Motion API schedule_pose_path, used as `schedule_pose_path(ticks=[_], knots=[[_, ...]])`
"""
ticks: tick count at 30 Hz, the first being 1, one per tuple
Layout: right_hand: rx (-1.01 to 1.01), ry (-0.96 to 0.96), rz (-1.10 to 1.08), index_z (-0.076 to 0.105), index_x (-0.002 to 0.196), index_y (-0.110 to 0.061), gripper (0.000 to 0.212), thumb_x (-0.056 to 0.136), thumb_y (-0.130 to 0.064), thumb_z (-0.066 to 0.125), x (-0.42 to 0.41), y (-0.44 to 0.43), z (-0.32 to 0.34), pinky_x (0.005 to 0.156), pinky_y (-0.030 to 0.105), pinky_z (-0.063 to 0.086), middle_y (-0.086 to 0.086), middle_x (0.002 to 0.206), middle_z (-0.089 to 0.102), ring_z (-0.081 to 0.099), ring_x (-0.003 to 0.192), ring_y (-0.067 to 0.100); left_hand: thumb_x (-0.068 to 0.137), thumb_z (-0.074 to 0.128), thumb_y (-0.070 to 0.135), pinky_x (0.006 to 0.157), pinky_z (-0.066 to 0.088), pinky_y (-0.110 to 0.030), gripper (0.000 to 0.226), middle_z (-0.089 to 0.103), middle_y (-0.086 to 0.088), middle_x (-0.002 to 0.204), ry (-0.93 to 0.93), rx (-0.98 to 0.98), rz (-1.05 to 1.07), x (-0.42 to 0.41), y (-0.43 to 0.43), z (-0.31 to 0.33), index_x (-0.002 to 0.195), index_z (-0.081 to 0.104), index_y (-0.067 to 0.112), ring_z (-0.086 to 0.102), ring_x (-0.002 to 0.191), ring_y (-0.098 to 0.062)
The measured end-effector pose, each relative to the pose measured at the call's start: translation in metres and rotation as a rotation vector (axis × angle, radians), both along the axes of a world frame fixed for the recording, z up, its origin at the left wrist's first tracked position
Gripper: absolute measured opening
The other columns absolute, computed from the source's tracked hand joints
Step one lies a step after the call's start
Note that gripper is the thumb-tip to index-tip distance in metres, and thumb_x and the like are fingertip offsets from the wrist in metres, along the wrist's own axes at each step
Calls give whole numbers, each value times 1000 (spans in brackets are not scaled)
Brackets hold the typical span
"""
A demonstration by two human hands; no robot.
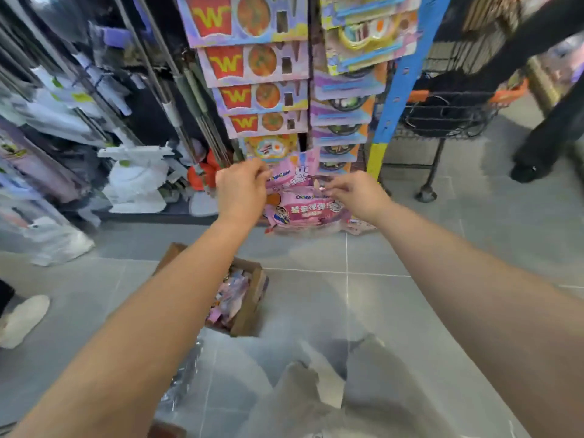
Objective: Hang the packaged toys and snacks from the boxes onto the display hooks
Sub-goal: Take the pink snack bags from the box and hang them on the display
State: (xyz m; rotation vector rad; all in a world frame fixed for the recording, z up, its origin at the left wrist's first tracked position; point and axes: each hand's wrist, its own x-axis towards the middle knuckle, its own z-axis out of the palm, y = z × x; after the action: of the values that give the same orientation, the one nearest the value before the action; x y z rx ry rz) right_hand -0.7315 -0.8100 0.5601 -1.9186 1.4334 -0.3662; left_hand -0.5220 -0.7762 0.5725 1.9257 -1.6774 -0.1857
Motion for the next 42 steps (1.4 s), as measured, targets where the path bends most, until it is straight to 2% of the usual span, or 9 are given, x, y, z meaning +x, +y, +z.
schedule_pose_path(ticks=[3,8,12,16,18,21,25,31,42], knots=[[-23,35,-67,74,100,-9,18,90,-18,61,-63,-5,-6,78,33,45,4,83,60,57,88,23,87,58,21,84,48,-40,18,72,-11,86,65,3,-101,-55,-21,1,86,70,8,64,84,-29],[15,175,48,75,99,-6,18,87,-13,64,-148,-27,-15,71,25,33,20,103,62,55,106,33,89,58,10,74,41,-27,13,71,-14,90,105,116,-209,-133,-55,-15,89,68,2,62,89,-26],[165,222,-46,67,114,-5,30,86,-14,65,-197,-43,-43,98,26,40,12,140,46,49,125,25,90,52,4,81,45,-33,19,69,-17,103,90,224,-288,-185,-78,-46,100,68,4,61,98,-30],[349,150,-163,35,142,-2,65,84,-5,64,-222,-63,-77,97,30,45,6,99,67,61,108,26,87,53,4,79,45,-33,23,71,-19,100,93,240,-390,-217,-101,-75,101,71,1,65,93,-32],[390,142,-176,41,135,-4,53,85,-3,61,-227,-78,-93,85,26,47,3,81,65,62,89,23,82,53,8,78,48,-32,24,72,-20,91,85,259,-507,-226,-114,-95,92,73,-1,68,84,-33],[469,232,-94,59,107,-17,17,91,-12,56,-232,-103,-112,95,25,41,13,122,58,54,114,26,77,57,5,71,41,-28,20,72,-20,80,93,302,-574,-233,-133,-127,87,74,-1,67,71,-31],[446,243,-47,68,112,-3,26,91,-14,57,-241,-133,-157,98,26,40,14,125,61,55,118,26,81,61,2,73,43,-27,18,72,-19,89,144,354,-505,-241,-162,-170,94,74,2,65,80,-30],[343,216,-110,73,104,-9,21,90,-13,59,-240,-176,-244,98,28,41,15,121,63,57,114,28,86,58,3,73,39,-17,22,72,-14,102,318,495,-221,-258,-217,-247,102,72,4,65,94,-25],[358,300,-67,70,111,-16,27,95,-19,48,-222,-252,-362,98,33,42,17,122,46,53,111,34,86,47,10,80,46,-34,34,68,-14,108,239,594,148,-272,-293,-381,117,60,14,60,103,-32]])
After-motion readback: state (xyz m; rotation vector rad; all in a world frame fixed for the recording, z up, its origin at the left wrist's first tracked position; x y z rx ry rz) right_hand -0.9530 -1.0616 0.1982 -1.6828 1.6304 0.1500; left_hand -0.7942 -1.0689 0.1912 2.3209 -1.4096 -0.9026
